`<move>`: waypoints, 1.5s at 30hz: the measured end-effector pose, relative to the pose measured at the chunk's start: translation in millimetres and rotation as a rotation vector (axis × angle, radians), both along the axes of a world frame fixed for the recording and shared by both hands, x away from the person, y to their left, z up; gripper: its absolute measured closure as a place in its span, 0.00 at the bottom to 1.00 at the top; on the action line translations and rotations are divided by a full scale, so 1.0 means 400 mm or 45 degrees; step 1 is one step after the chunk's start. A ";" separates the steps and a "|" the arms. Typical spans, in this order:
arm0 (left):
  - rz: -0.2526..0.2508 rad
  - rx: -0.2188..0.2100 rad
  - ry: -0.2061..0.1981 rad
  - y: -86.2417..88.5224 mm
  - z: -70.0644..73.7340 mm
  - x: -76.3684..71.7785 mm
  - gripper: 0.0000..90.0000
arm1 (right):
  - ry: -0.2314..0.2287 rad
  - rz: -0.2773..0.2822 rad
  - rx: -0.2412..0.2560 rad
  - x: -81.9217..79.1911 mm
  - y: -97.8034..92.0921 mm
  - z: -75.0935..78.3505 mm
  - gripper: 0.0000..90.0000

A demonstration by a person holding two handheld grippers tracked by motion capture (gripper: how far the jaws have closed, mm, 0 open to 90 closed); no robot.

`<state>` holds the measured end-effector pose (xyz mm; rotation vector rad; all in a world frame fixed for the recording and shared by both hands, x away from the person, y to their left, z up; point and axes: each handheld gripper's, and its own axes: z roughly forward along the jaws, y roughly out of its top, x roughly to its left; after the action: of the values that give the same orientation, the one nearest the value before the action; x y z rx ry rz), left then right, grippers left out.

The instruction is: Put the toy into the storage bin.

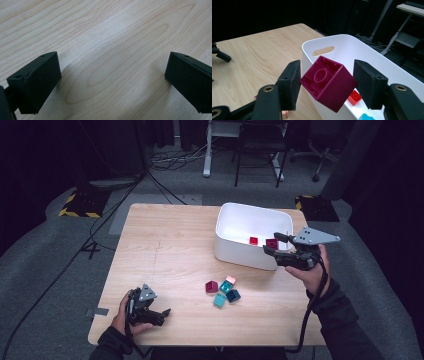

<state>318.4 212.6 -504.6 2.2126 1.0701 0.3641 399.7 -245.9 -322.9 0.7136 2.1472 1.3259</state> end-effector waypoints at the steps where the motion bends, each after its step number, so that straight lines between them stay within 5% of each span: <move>1: -0.001 -0.001 0.002 0.000 0.000 0.000 0.01 | 0.003 -0.003 0.006 0.003 0.001 0.000 0.46; 25: 0.000 -0.002 0.001 0.000 0.000 0.000 0.01 | 0.060 -0.151 -0.029 0.139 0.026 -0.018 0.46; 45: -0.001 -0.002 0.002 0.000 0.000 0.000 0.01 | 0.077 -0.186 -0.061 0.173 0.050 -0.016 0.46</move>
<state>318.3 212.5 -504.6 2.2122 1.0702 0.3618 468.7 -226.1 -329.3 0.8830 2.1217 1.1874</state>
